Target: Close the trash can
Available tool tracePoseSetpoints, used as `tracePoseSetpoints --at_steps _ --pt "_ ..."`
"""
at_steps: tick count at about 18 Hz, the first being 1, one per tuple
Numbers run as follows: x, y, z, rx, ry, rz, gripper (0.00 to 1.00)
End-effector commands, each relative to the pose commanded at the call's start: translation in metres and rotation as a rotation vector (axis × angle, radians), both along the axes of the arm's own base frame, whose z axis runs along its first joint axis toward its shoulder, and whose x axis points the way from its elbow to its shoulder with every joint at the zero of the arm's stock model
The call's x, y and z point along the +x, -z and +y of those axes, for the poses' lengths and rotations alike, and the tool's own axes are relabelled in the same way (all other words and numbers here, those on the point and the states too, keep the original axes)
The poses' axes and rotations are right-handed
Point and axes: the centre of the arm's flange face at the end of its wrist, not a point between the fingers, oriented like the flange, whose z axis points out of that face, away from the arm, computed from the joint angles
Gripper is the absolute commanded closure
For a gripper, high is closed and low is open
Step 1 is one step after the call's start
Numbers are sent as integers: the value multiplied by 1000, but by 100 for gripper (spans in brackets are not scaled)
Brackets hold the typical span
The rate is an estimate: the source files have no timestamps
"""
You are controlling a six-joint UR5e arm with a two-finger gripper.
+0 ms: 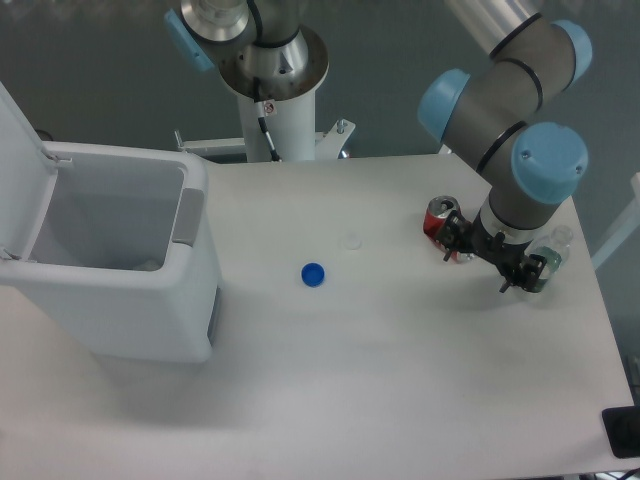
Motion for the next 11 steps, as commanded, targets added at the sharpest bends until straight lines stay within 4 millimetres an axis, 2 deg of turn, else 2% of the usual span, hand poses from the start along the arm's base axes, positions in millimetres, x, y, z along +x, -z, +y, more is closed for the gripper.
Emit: tracePoseSetpoints --at_steps 5,8,11 --pt "7 5 3 1 -14 -11 0" --pt "14 11 3 29 -32 41 0" --pt "29 -1 -5 40 -35 68 0"
